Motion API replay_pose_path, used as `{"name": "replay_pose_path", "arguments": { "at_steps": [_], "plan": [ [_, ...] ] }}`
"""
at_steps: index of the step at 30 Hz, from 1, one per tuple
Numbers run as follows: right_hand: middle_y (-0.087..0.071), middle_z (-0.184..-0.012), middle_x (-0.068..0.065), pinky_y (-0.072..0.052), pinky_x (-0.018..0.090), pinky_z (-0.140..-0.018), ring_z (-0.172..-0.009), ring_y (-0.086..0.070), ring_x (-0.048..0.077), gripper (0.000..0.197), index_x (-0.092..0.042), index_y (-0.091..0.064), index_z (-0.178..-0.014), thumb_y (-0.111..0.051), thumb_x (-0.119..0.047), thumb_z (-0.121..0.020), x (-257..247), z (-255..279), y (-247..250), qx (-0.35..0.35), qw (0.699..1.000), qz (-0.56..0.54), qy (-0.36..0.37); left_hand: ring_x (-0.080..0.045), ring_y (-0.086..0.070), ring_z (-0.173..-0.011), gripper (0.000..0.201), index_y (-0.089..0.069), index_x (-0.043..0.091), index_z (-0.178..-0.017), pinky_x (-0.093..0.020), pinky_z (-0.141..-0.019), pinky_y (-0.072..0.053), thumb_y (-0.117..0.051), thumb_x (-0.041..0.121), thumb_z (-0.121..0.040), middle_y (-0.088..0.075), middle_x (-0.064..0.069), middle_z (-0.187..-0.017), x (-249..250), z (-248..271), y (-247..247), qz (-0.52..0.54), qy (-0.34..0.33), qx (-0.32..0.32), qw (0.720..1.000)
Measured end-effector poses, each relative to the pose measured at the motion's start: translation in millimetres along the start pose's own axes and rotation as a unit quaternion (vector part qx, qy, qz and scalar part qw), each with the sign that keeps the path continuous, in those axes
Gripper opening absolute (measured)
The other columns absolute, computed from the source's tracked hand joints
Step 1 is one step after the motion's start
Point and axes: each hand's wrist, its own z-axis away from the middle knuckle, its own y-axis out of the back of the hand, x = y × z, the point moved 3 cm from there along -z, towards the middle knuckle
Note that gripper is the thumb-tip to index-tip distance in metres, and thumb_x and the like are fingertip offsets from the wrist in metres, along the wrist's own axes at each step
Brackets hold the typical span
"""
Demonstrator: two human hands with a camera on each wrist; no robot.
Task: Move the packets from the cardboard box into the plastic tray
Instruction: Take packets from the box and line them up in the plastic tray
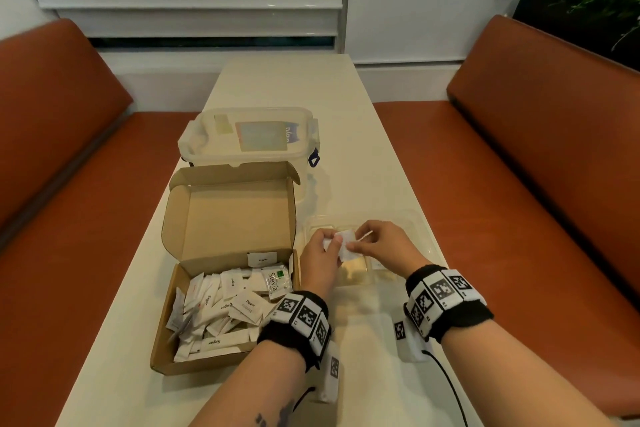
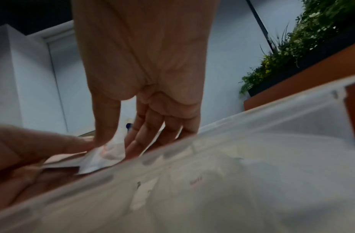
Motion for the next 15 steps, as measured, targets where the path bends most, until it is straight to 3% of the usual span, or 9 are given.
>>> {"name": "replay_pose_path", "arguments": {
  "at_steps": [3,6,10,13,15],
  "plan": [
    [-0.063,-0.068,0.0,-0.042,0.019,-0.062,-0.064,-0.056,0.01,0.016,-0.016,-0.061,-0.071,-0.076,-0.019,-0.078,1.4,1.1,-2.2,0.005,1.0,-0.018,0.006,-0.012,-0.053,-0.066,0.009,-0.058,0.015,-0.088,-0.034,-0.069,-0.054,-0.052,0.016,-0.096,-0.055,0.005,-0.078,-1.4,-0.6,-1.3,0.026,0.016,-0.007,1.0],
    [-0.068,-0.072,0.006,-0.046,0.021,-0.064,-0.067,-0.061,0.013,0.01,-0.014,-0.064,-0.078,-0.074,-0.015,-0.08,0.4,0.5,6.7,0.042,0.998,-0.044,-0.003,-0.003,-0.057,-0.081,0.018,-0.06,0.015,-0.088,-0.017,-0.071,-0.054,-0.047,0.006,-0.096,-0.056,0.008,-0.096,-2.6,-0.9,-1.6,0.089,0.033,-0.007,0.995],
    [-0.067,-0.074,-0.003,-0.044,0.017,-0.065,-0.068,-0.058,0.006,0.003,-0.013,-0.07,-0.085,-0.069,-0.016,-0.084,6.8,-2.8,34.2,0.113,0.991,0.07,0.001,-0.003,-0.058,-0.091,0.022,-0.061,0.015,-0.094,-0.017,-0.078,-0.053,-0.043,0.003,-0.097,-0.057,0.003,-0.11,-2.6,-0.3,-2.9,0.121,0.048,-0.008,0.991],
    [-0.07,-0.088,0.001,-0.053,0.031,-0.083,-0.083,-0.064,0.014,0.007,-0.012,-0.073,-0.088,-0.068,-0.017,-0.085,18.9,-5.6,38.3,0.063,0.98,0.185,-0.035,-0.007,-0.058,-0.095,0.023,-0.062,0.014,-0.098,-0.018,-0.078,-0.053,-0.042,0.002,-0.097,-0.056,0.004,-0.112,-2.0,-0.1,-2.3,0.118,0.042,-0.005,0.992],
    [-0.071,-0.093,0.0,-0.053,0.035,-0.087,-0.087,-0.065,0.015,0.007,-0.014,-0.073,-0.088,-0.069,-0.018,-0.084,26.6,-5.7,32.2,0.027,0.972,0.228,-0.049,-0.007,-0.058,-0.094,0.024,-0.062,0.016,-0.097,-0.02,-0.079,-0.053,-0.042,0.002,-0.097,-0.056,0.004,-0.112,-2.2,-1.0,-2.5,0.114,0.04,-0.006,0.993]
  ]
}}
